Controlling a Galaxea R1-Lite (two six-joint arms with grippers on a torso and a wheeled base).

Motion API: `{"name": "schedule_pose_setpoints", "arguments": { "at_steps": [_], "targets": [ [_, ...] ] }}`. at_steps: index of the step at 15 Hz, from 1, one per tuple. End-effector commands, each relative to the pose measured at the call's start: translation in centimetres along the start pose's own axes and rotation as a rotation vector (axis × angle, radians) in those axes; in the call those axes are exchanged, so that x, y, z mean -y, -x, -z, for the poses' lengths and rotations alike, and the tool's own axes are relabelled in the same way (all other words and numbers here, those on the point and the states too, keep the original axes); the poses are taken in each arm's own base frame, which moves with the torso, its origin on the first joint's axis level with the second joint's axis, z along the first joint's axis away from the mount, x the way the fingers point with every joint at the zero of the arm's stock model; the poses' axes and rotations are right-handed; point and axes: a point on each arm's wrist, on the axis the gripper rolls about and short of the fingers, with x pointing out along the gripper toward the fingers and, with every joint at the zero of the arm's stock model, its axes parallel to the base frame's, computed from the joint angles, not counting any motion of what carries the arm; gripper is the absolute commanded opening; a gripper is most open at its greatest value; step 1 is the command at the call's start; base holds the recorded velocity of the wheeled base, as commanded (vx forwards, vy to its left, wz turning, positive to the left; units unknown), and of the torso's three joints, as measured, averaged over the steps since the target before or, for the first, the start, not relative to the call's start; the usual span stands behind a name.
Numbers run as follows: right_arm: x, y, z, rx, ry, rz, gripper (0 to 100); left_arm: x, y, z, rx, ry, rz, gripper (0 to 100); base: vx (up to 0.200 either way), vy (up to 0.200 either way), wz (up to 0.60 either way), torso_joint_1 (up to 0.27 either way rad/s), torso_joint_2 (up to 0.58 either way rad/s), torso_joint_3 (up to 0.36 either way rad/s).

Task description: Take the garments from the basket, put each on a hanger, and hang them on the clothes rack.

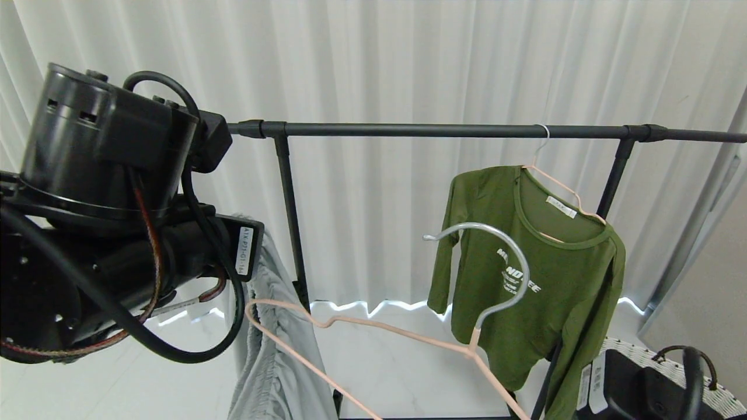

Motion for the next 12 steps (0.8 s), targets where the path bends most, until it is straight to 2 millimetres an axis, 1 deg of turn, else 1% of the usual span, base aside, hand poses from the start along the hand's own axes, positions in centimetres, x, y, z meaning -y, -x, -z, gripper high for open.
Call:
{"name": "schedule_pose_setpoints", "arguments": {
  "at_steps": [1,4,7,10,12],
  "targets": [
    [0.5,-0.1,-0.1,0.005,-0.015,0.029,0,0.2,-0.6,0.2,-0.019,-0.019,-0.044,0,0.000,0.000,0.00,0.000,0.00,0.000],
    [0.8,-0.4,-0.2,0.010,-0.020,0.072,0,0.5,-1.0,0.4,-0.029,-0.041,-0.098,0,0.000,0.000,0.00,0.000,0.00,0.000],
    [0.7,-0.8,-0.3,0.014,-0.021,0.074,0,1.3,-0.4,0.4,-0.014,-0.065,-0.059,0,0.000,0.000,0.00,0.000,0.00,0.000],
    [0.3,-1.7,-1.0,0.080,-0.034,0.060,0,2.2,0.8,0.4,0.015,-0.080,0.000,0,0.000,0.000,0.00,0.000,0.00,0.000],
    [0.3,-2.4,-1.0,0.079,-0.034,0.091,0,2.3,1.3,0.2,0.028,-0.078,0.013,0,0.000,0.000,0.00,0.000,0.00,0.000]
  ]
}}
